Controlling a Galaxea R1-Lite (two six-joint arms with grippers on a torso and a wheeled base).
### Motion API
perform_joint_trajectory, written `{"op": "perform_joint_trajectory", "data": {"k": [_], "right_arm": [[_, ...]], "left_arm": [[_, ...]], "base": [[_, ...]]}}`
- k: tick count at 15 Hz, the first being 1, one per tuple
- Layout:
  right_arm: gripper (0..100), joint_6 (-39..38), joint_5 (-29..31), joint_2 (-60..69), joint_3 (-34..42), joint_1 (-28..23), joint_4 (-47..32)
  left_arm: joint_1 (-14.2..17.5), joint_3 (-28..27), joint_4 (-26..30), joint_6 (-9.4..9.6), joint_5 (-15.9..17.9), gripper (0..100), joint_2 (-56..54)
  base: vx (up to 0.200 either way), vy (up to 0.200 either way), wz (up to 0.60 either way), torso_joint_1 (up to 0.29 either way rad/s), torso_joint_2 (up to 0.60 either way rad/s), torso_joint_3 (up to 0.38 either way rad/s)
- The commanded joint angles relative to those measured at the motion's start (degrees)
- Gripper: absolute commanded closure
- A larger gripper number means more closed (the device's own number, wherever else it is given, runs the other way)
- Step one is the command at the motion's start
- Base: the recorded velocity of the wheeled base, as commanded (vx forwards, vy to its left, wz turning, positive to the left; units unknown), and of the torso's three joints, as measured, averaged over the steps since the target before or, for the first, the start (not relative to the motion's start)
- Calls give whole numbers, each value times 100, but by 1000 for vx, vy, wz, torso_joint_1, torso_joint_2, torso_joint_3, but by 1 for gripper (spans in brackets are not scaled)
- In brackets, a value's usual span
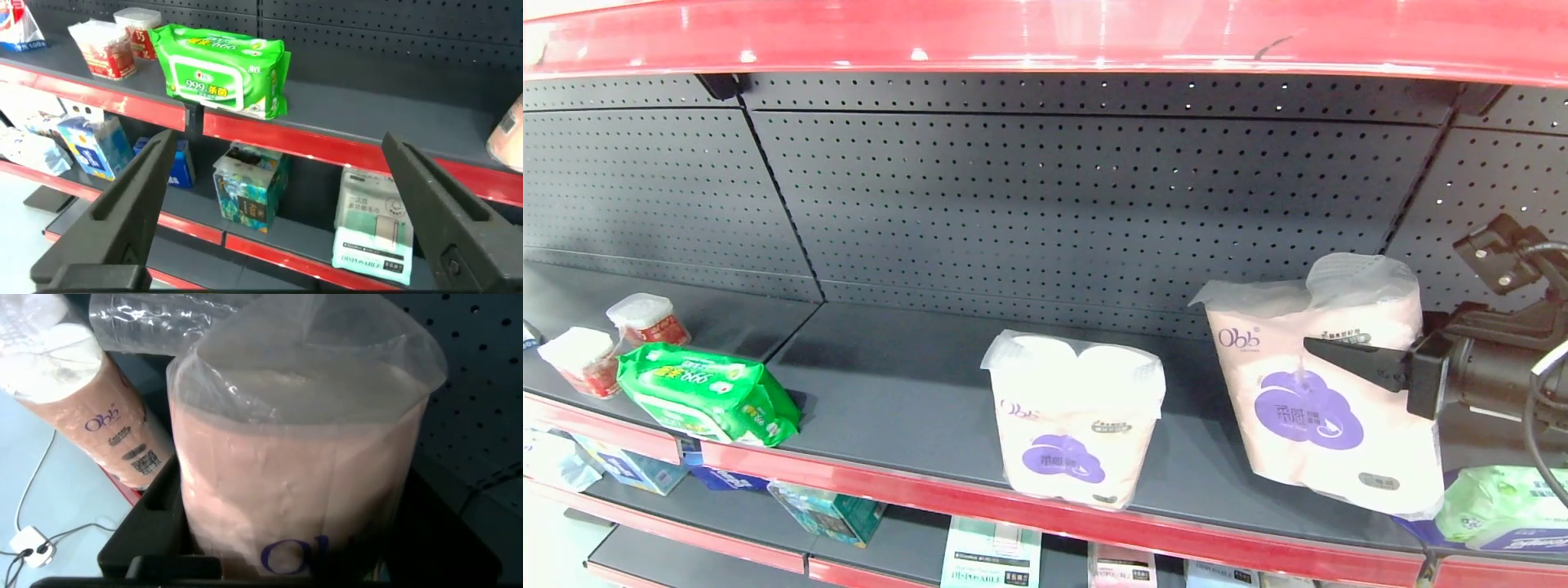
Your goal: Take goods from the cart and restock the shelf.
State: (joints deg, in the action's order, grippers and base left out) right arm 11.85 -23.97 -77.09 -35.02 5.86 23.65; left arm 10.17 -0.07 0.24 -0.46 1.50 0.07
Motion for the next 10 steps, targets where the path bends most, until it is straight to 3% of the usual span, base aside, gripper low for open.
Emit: {"op": "perform_joint_trajectory", "data": {"k": [1,7,10], "right_arm": [[100,-7,-3,-87,-40,-6,8],[100,-34,-55,-763,-66,11,755],[100,-34,-539,-1343,-497,-6,896]], "left_arm": [[3,7,2,-6,-1,0,-7],[3,-1,2,-6,-1,0,-7],[3,-1,-7,-6,-1,0,-7]], "base": [[0,0,0,0,0,0],[0,0,0,0,0,0],[0,0,0,0,0,0]]}}
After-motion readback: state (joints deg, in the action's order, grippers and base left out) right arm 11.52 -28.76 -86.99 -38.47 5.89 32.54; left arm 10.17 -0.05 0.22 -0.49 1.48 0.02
